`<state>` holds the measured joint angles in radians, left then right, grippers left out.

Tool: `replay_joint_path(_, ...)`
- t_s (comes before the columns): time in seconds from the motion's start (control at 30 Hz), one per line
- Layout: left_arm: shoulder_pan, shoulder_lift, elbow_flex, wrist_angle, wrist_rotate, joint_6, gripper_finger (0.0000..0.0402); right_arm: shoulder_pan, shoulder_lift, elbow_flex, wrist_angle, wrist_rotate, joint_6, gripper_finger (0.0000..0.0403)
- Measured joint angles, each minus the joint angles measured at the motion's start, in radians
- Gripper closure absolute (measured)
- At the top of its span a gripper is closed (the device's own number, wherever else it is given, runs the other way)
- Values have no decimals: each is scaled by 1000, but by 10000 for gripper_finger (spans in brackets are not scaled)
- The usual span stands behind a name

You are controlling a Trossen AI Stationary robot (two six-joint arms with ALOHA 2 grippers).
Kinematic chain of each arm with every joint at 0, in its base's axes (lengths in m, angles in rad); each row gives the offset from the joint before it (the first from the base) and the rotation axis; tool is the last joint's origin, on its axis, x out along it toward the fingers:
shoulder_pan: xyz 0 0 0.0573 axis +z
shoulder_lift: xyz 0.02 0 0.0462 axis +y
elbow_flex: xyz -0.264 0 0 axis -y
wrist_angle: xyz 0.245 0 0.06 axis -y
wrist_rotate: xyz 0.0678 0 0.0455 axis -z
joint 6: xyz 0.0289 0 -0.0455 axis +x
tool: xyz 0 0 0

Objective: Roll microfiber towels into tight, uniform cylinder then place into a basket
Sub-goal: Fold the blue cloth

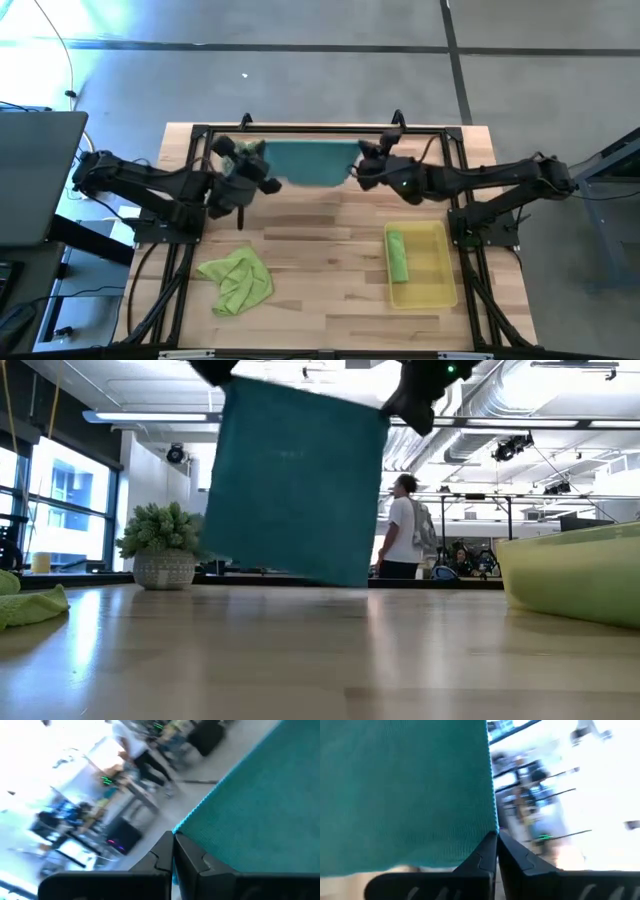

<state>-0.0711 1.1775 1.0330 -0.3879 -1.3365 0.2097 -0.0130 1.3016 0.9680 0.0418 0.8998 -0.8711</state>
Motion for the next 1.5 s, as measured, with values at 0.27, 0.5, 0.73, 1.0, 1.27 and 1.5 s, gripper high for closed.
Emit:
replay_joint_path(0.27,56,-20,2,88,237,-6,401,-33,-1,0,-50,20,33,403)
replay_joint_path(0.5,-18,94,-86,-127,765,-487,401,67,22,0,-565,-378,651,403)
replay_joint_path(0.73,-185,326,-146,34,859,-660,401,205,130,0,-623,-666,918,403)
replay_joint_path(1.0,-283,414,-143,121,929,-807,401,267,223,-1,-616,-839,969,403)
replay_joint_path(1.27,-265,376,-143,59,782,-835,401,231,143,0,-629,-825,932,403)
replay_joint_path(1.5,-144,429,-144,4,702,-827,402,117,219,0,-641,-731,802,403)
